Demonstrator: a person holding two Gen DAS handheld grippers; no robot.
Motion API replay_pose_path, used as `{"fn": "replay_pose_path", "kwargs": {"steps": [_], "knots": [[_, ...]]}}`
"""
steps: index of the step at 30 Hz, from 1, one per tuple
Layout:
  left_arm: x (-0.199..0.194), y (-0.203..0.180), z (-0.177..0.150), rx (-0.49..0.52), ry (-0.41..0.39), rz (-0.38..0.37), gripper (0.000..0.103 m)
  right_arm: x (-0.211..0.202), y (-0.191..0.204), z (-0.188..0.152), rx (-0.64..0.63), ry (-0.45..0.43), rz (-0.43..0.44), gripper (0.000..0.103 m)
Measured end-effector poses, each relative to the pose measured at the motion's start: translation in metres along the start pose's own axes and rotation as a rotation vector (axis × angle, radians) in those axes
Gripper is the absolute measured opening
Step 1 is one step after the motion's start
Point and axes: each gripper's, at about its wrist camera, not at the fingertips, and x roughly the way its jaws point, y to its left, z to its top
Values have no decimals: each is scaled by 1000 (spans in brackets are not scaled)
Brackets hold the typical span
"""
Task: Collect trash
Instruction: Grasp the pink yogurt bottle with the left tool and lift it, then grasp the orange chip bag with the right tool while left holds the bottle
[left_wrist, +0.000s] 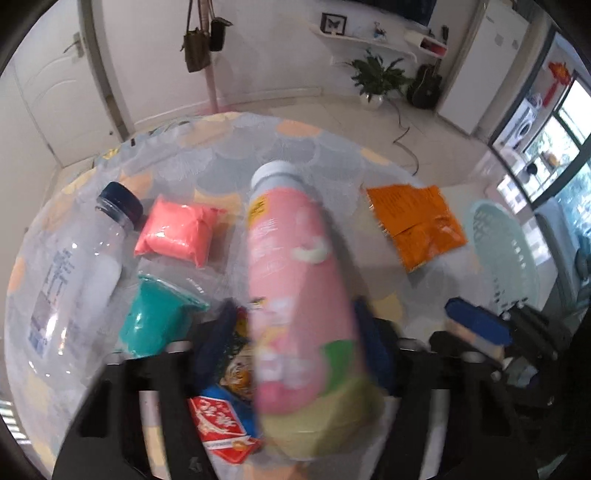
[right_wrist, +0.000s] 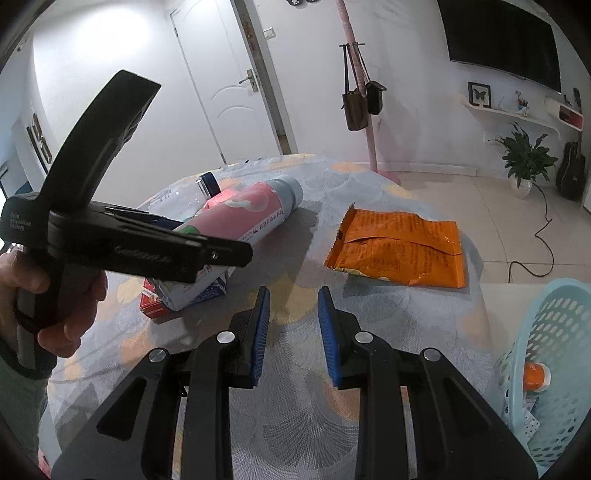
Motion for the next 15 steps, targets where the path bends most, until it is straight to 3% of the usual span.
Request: {"fn": "replay_pose_path", "kwargs": {"steps": [5, 10, 12, 13, 15], "knots": [[-17, -4, -13, -19, -85, 16, 48, -10, -12, 2, 39, -34, -17, 24], [-52, 1, -37, -93, -201, -54, 48, -13, -46, 16, 87, -16, -83, 25], [-58, 1, -46, -114, -216, -51, 48, -13, -54, 20, 87, -7, -97, 37], [-62, 0, -54, -127, -223, -55, 48, -11, -56, 23, 84, 0, -105, 52], [-64, 0, -63, -142, -219, -59, 48, -5, -56, 27, 68, 14, -113, 57]]}}
